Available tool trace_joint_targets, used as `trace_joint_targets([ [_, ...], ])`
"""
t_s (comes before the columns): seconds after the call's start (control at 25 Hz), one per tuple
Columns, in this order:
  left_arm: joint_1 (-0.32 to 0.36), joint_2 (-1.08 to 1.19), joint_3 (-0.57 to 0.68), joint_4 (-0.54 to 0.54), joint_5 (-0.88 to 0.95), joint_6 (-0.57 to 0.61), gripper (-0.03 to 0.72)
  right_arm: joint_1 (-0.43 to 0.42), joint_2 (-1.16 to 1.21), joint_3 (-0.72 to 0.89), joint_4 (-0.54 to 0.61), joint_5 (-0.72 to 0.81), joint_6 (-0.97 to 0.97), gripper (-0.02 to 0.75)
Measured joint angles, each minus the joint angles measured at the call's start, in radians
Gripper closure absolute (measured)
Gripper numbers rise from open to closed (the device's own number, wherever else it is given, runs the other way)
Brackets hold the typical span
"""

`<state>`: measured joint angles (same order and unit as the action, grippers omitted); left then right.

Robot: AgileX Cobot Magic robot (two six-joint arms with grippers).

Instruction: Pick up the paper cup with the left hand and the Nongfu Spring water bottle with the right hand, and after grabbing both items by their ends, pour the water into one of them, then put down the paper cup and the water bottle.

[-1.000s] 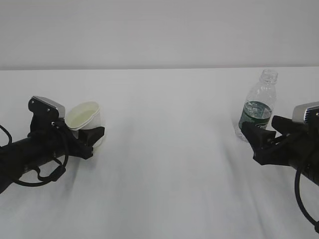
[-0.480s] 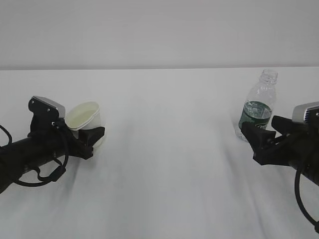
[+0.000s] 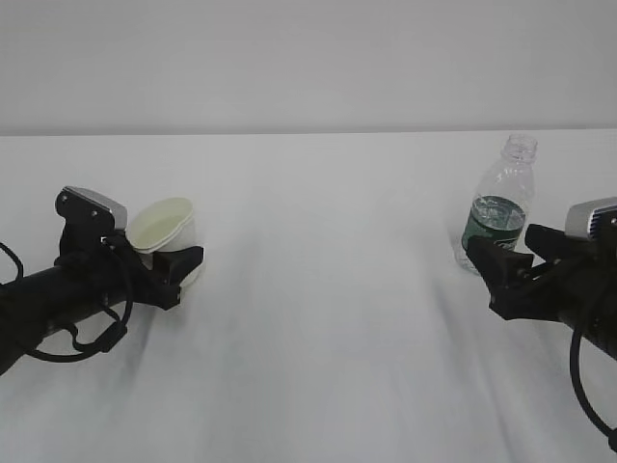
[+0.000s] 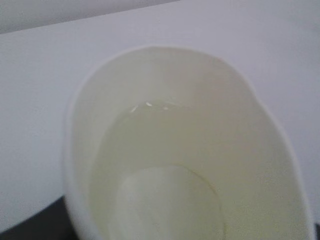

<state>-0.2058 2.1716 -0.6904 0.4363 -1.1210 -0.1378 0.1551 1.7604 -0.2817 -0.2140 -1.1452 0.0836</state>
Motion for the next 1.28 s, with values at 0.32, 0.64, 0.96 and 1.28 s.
trace_joint_targets([
  [0.32,0.0,0.051,0.002,-0.027,-0.045,0.0,0.27,0.0,0.0,0.0,0.0,0.0,0.0,0.15],
  [0.64,0.0,0.052,0.002,-0.027,-0.048,0.002,0.265,0.0,0.0,0.0,0.0,0.0,0.002,0.15],
  [0.96,0.0,0.059,0.0,-0.027,-0.039,0.003,0.14,0.0,0.0,0.0,0.0,0.0,0.002,0.15],
  [1.28,0.0,0.059,0.0,-0.025,-0.039,0.004,0.121,0.0,0.0,0.0,0.0,0.0,0.002,0.15],
])
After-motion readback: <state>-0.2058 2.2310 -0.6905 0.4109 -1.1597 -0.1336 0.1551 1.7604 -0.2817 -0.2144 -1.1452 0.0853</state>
